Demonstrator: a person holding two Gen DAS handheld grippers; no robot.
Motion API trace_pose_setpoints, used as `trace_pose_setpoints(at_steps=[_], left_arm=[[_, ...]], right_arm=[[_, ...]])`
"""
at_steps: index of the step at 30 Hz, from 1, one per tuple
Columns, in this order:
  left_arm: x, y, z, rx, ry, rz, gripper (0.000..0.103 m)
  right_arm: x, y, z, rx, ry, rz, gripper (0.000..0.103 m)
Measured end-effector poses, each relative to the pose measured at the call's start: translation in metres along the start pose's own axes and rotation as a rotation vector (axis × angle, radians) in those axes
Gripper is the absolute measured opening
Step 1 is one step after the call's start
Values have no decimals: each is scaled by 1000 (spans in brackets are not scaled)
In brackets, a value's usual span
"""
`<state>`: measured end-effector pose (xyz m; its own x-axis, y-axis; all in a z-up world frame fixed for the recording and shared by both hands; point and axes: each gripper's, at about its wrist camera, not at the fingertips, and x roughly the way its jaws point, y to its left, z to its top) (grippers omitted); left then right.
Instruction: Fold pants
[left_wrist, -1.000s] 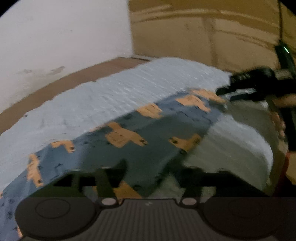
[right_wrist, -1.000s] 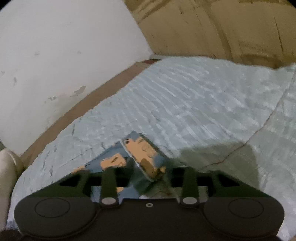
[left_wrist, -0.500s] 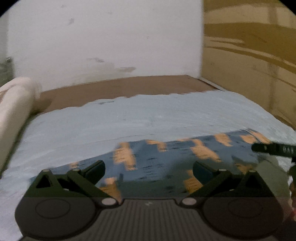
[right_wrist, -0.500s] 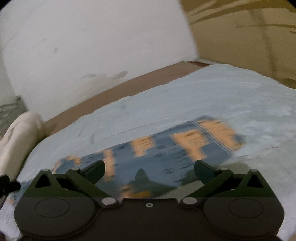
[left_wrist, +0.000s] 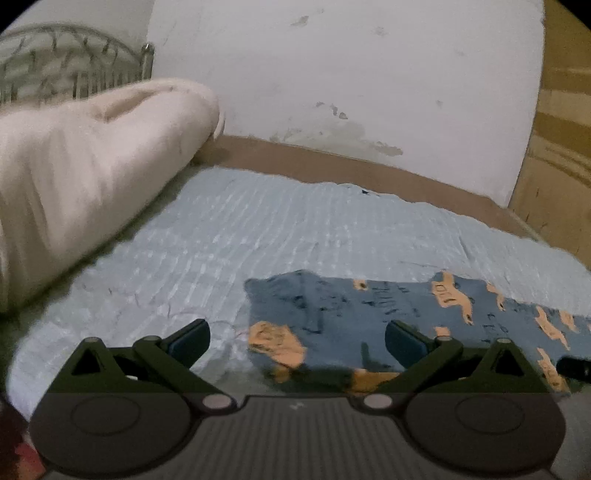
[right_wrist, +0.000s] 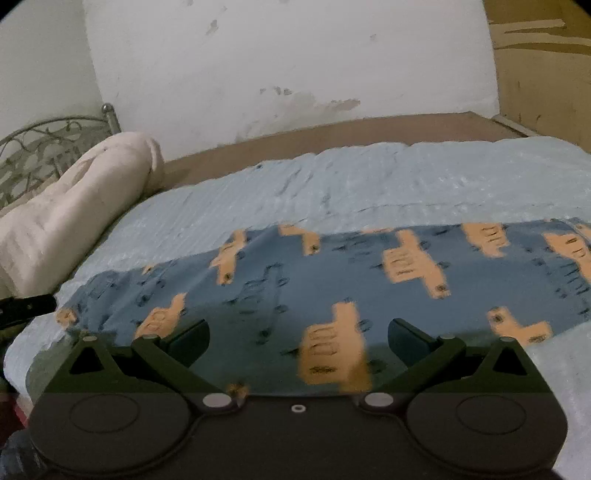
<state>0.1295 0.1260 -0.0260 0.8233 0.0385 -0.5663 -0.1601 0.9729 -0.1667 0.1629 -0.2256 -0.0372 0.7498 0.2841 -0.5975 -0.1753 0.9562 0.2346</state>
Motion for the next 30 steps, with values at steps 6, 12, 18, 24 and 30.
trace_pose_setpoints(at_steps=[6,12,18,24,30], left_arm=[[27,28,-9,-96,55,-118,102],[40,53,-14,-330,127,-215,83],[47,57,-19,-361,170,-163,51],[42,55,-11,-381,160,-119,16],[-3,40,11,-276,8,-102,14]], right_arm=[[6,25,-10,-21,40,-14,102],[11,38,-13,-42,67,-9,102],[13,41,-8,-56,66,-1,102],[18,41,-8,-69,81,-3,102],[27,39,-6,-117,96,-33,102]])
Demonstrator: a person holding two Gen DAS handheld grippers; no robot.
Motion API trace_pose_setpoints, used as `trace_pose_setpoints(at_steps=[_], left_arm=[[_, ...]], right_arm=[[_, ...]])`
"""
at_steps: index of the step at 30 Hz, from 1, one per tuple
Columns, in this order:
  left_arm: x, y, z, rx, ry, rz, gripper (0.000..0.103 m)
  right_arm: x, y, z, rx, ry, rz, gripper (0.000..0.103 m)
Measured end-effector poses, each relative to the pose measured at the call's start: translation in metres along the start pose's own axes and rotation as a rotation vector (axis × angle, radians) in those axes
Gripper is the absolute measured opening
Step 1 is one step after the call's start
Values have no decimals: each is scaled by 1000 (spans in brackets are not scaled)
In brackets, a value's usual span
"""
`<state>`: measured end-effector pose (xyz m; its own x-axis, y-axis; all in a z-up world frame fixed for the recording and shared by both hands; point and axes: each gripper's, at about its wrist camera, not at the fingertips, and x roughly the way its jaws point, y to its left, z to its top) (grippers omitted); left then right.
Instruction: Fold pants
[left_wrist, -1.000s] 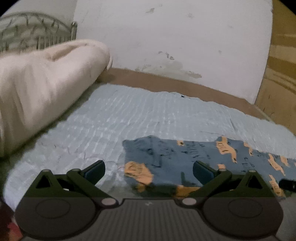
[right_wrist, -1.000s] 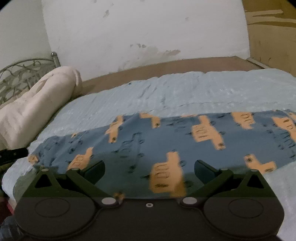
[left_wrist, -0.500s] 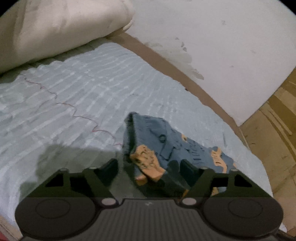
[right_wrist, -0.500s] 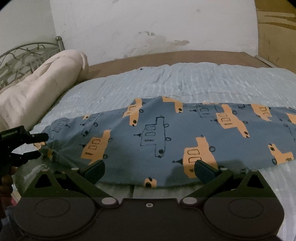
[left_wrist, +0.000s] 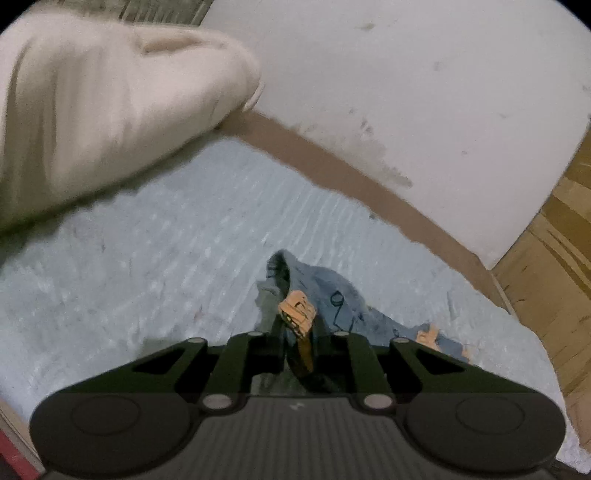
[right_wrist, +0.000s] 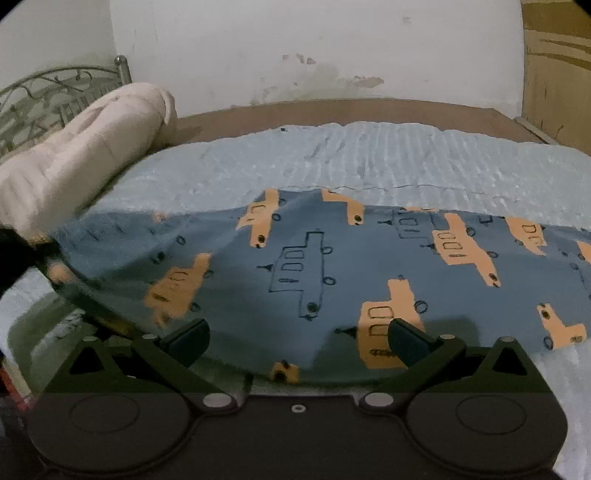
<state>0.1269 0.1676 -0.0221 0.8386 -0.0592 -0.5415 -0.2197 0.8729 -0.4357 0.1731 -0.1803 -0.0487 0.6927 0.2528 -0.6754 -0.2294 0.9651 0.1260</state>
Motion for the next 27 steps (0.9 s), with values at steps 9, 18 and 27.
trace_pose_setpoints(at_steps=[9,18,27], left_arm=[[24,3,-18,59,92,84,18],[1,-36,-15,199,4,150,102],[42,-96,-31,391,24,176,103]], right_arm=[[14,-3,-9,-53,9,-26,102],[20,-4,13,-199,-59,-35,102],[90,-9,89,-356,-58,46,102]])
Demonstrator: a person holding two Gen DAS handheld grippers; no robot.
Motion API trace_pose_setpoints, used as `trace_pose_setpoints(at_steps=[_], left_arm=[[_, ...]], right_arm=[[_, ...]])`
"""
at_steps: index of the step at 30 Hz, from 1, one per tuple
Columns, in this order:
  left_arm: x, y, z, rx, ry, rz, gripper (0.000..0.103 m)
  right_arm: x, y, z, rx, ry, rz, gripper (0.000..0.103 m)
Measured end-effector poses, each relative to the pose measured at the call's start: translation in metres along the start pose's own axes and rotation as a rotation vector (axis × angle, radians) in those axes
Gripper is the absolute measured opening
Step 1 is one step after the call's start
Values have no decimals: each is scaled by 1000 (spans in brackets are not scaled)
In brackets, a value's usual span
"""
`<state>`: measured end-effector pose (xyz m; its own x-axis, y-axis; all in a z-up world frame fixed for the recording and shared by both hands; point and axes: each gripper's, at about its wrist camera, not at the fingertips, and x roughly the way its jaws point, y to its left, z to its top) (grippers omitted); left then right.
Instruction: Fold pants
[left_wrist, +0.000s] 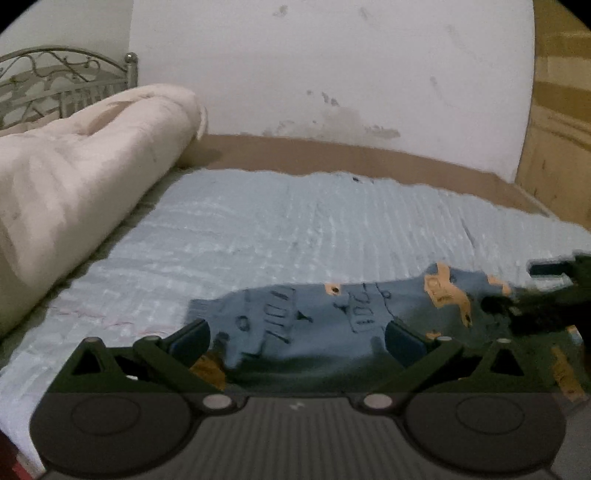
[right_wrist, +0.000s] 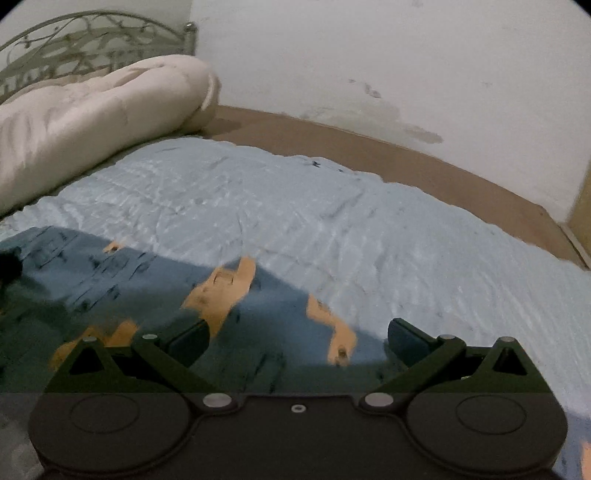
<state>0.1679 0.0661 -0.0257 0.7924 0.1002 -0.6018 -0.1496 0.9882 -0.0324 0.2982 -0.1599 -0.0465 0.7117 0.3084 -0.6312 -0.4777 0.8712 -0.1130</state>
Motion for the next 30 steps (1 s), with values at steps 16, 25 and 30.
trace_pose_setpoints(at_steps=[16,25,30], left_arm=[[24,-6,-6,33,84,31,103],[16,-57,-2,111,44,-59,103],[16,-98,-10,155,63,-105,103]], right_arm=[[100,-36,40,5,14,-101,102],[-16,-51,-35,-6,7,-87,102],[-58,-77,-89,13,56,-200,102]])
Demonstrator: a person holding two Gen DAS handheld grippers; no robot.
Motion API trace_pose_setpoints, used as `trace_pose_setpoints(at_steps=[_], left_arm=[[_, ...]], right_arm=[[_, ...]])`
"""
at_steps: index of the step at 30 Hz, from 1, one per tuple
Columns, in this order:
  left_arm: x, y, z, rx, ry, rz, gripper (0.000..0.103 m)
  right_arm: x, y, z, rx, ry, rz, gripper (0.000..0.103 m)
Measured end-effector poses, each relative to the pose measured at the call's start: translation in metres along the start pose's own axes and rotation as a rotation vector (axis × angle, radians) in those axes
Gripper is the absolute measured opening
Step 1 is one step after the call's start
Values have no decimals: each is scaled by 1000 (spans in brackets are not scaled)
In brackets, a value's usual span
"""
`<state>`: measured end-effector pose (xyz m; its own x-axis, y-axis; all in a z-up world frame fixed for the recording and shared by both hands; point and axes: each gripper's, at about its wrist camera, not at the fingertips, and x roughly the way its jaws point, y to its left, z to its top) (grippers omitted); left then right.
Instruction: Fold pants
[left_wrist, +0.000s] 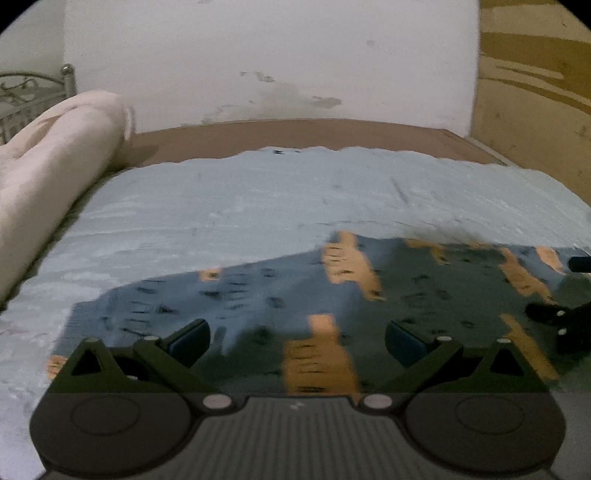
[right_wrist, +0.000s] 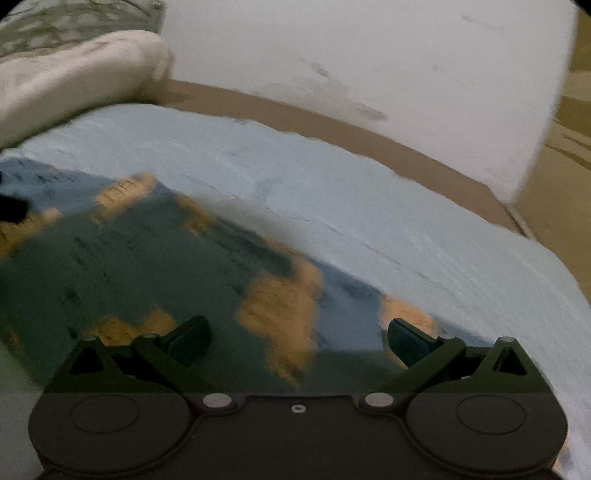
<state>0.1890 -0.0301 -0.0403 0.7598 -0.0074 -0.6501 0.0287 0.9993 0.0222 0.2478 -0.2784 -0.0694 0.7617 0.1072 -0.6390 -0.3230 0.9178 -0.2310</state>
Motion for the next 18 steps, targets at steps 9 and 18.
trace_pose_setpoints(at_steps=[9,18], left_arm=[[16,-70,-1,107,45,-84,103],[39,-133,10,175,69,-179,103]], right_arm=[[-18,-109,-43,237,2,-249,102],[-71,-195,-117,768,-101,-121,102]])
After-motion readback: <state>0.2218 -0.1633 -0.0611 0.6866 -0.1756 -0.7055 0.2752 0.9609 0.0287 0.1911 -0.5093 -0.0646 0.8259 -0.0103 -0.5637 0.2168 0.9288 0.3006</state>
